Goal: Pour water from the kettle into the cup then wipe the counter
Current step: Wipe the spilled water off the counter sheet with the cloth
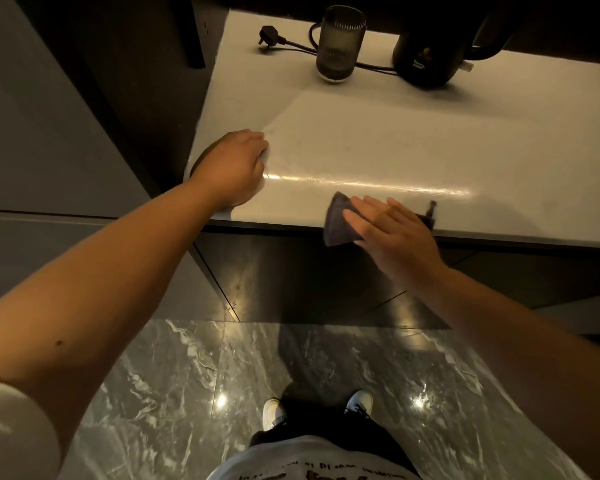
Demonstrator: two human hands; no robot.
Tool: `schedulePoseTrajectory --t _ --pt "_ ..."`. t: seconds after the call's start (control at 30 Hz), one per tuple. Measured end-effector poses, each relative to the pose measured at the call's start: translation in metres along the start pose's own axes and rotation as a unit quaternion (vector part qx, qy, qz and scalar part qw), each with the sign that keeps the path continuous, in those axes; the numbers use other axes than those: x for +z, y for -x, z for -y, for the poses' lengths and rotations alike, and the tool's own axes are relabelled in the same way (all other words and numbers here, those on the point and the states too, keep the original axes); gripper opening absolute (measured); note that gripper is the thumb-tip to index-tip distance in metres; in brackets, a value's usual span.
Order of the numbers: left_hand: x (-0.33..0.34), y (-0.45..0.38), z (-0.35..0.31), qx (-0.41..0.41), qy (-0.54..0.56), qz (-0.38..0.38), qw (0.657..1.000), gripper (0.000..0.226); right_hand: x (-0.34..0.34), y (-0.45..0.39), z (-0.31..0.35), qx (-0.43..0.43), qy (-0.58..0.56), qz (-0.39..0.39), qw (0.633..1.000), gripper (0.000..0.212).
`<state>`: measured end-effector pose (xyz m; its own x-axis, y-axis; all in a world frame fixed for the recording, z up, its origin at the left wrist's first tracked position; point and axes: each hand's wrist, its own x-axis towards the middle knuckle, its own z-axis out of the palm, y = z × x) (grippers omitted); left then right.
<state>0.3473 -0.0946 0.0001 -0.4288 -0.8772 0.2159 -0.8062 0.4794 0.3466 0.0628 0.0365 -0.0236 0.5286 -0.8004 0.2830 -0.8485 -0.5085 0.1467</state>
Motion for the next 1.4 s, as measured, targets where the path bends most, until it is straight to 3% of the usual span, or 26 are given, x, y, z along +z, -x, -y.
schedulePoseTrajectory --t 0.27,0.47,0.63,0.8,0.93,1.0,1.03,1.17,1.3,1.4 --pt "0.001 0.001 0.001 -0.008 0.003 0.012 1.0 0.029 -0.01 0.029 -0.025 0.073 -0.016 0.014 0.997 0.052" --pt "0.002 -0.001 -0.002 -0.011 0.005 -0.001 1.0 0.027 -0.008 -0.021 0.018 0.012 -0.046 0.051 0.998 0.05" --pt "0.003 -0.004 -0.001 -0.008 0.012 -0.007 1.0 0.027 -0.011 -0.055 0.034 0.01 -0.019 0.171 0.985 0.056" --pt "-0.001 0.0 -0.007 -0.026 -0.005 -0.001 1.0 0.029 -0.014 -0.045 0.017 0.019 -0.021 0.192 0.981 0.056" --pt "-0.004 0.002 -0.012 -0.037 -0.006 0.002 0.999 0.031 -0.018 -0.009 -0.02 0.086 -0.1 0.121 0.984 0.053" --pt "-0.005 0.004 -0.012 -0.041 -0.006 0.006 0.999 0.033 -0.019 0.012 -0.05 0.111 -0.078 0.089 0.987 0.046" --pt "-0.005 0.004 -0.012 -0.044 -0.005 0.008 0.999 0.034 -0.021 0.021 -0.068 0.144 -0.07 0.109 0.981 0.043" --pt "-0.007 0.005 -0.019 -0.049 0.002 0.014 0.999 0.031 -0.035 0.054 -0.133 0.349 -0.073 0.18 0.917 0.049" --pt "-0.009 0.006 -0.022 -0.052 0.002 0.021 0.998 0.032 -0.041 0.068 -0.157 0.418 -0.051 0.194 0.886 0.048" --pt "-0.008 0.005 -0.02 -0.059 -0.002 0.025 0.998 0.031 -0.043 0.061 -0.16 0.495 -0.106 0.139 0.851 0.041"
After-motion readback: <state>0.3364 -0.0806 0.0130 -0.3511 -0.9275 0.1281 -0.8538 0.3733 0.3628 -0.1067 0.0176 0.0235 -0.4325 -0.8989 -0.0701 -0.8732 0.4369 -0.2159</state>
